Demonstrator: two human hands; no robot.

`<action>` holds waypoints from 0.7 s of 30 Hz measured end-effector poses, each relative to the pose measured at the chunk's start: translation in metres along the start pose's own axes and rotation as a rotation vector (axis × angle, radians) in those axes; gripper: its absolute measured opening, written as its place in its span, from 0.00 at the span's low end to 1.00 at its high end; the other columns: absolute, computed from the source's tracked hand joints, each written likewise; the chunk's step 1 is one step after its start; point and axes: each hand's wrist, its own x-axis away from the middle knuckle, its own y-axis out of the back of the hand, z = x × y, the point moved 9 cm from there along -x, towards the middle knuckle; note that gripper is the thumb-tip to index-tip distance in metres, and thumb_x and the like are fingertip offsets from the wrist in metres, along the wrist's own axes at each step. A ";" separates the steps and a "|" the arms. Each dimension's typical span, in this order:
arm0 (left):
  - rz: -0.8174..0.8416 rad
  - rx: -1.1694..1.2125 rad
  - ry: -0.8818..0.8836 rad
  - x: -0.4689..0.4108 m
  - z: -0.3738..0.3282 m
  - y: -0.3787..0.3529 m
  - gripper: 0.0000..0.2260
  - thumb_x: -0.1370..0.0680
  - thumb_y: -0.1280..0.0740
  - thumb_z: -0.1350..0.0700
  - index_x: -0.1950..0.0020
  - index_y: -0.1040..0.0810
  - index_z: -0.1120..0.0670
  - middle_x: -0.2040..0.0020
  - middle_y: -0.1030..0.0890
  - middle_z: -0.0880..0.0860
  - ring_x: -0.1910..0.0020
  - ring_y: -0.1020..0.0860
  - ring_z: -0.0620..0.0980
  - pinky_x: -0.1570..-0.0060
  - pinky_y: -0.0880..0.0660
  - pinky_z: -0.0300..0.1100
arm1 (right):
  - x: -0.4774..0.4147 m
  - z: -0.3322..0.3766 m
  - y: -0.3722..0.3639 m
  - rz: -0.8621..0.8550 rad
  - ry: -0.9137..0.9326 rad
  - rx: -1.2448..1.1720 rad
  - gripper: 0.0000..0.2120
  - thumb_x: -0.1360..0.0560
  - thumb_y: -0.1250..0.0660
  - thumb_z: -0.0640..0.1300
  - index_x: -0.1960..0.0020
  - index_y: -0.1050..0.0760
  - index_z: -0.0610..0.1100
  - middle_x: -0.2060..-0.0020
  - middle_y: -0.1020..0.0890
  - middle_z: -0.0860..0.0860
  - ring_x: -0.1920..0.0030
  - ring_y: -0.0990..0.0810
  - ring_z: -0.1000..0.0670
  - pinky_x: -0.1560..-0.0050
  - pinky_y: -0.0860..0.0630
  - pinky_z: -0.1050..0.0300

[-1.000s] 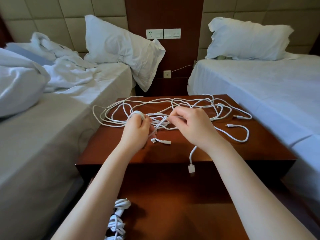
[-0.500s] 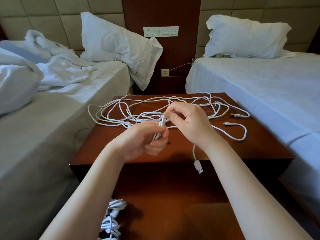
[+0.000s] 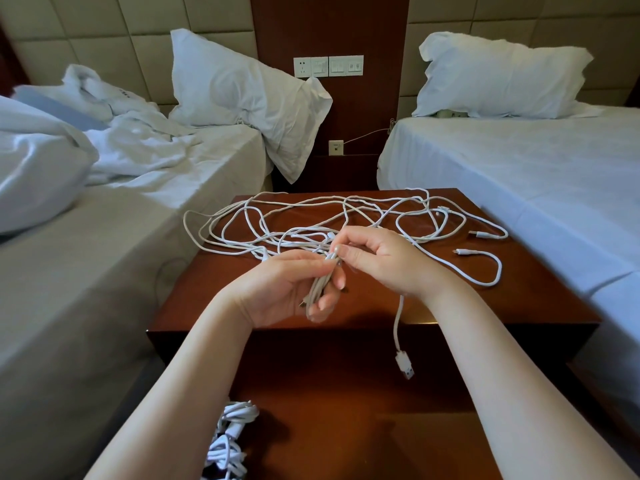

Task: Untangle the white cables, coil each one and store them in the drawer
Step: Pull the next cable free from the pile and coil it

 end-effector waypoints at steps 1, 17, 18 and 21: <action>-0.034 -0.033 -0.005 -0.001 -0.001 0.003 0.12 0.21 0.43 0.56 0.57 0.25 0.60 0.71 0.27 0.55 0.74 0.30 0.48 0.69 0.31 0.40 | 0.000 -0.001 0.001 -0.009 -0.003 0.004 0.09 0.19 0.39 0.49 0.54 0.22 0.49 0.61 0.20 0.49 0.57 0.23 0.52 0.49 0.26 0.47; -0.614 -0.098 0.060 -0.001 -0.001 0.039 0.28 0.18 0.53 0.41 0.74 0.38 0.54 0.80 0.42 0.49 0.82 0.46 0.44 0.80 0.46 0.32 | -0.001 0.015 -0.009 -0.150 0.109 0.312 0.12 0.18 0.44 0.52 0.58 0.32 0.48 0.70 0.26 0.51 0.67 0.27 0.49 0.64 0.29 0.46; -0.617 -0.085 0.060 -0.001 -0.001 0.039 0.29 0.18 0.53 0.41 0.74 0.38 0.54 0.80 0.42 0.49 0.82 0.46 0.44 0.80 0.46 0.32 | -0.001 0.016 -0.009 -0.170 0.120 0.319 0.13 0.18 0.44 0.52 0.58 0.32 0.48 0.70 0.26 0.51 0.68 0.27 0.48 0.65 0.29 0.46; -0.645 -0.049 0.039 0.000 -0.003 0.042 0.30 0.18 0.52 0.40 0.74 0.32 0.56 0.80 0.40 0.49 0.82 0.44 0.45 0.79 0.44 0.35 | 0.000 0.017 -0.004 -0.234 0.142 0.320 0.12 0.18 0.43 0.51 0.57 0.29 0.47 0.71 0.25 0.50 0.70 0.27 0.49 0.67 0.29 0.47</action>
